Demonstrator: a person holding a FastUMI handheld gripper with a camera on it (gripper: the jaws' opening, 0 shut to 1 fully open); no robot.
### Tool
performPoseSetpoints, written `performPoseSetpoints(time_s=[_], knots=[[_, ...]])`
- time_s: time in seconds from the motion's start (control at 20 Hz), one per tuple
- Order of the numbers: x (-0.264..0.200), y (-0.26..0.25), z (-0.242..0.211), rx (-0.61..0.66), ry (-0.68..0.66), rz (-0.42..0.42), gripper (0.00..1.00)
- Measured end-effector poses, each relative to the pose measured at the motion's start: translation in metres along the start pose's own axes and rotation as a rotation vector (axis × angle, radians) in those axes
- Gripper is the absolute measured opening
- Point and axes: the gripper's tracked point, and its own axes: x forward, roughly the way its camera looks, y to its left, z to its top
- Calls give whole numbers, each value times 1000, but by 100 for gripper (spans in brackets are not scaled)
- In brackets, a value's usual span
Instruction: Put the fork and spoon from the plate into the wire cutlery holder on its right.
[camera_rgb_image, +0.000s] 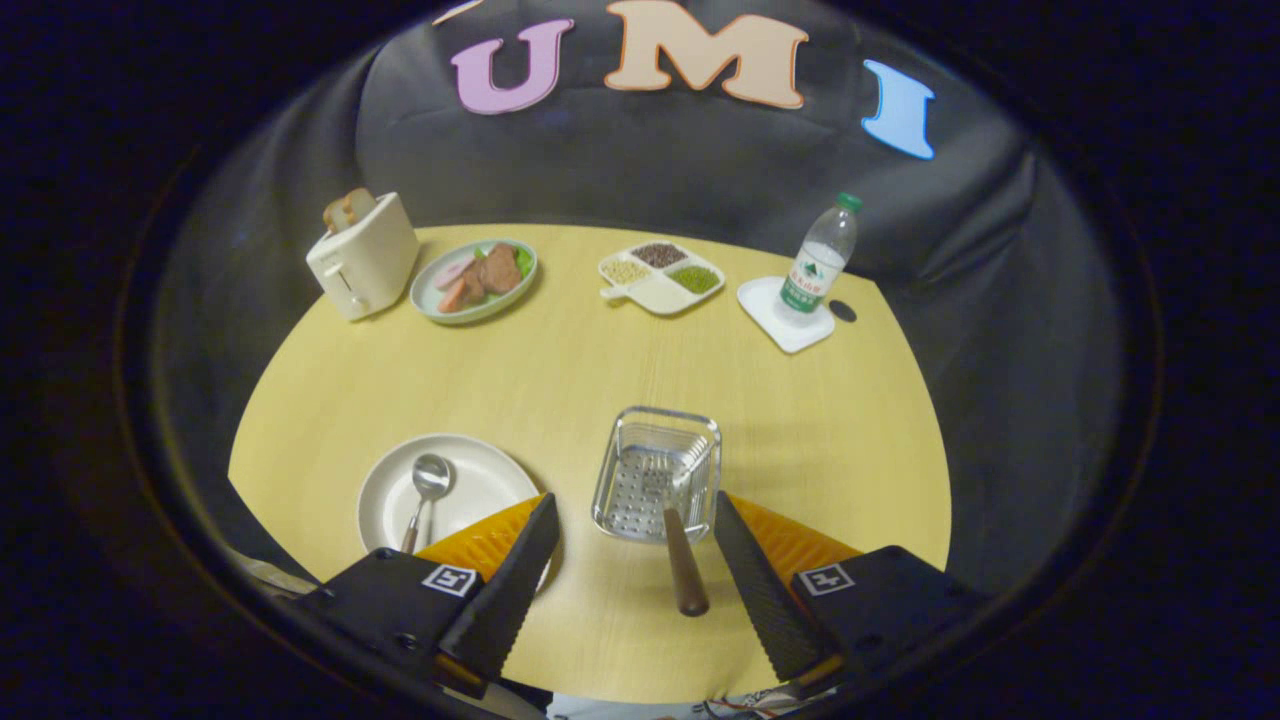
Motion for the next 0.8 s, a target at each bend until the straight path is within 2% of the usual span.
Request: performPoseSetpoints(time_s=[0.4, 0.8], knots=[[-14, 49, 39, 47, -245, 79, 99], [-12, 115, 23, 23, -258, 180, 99]])
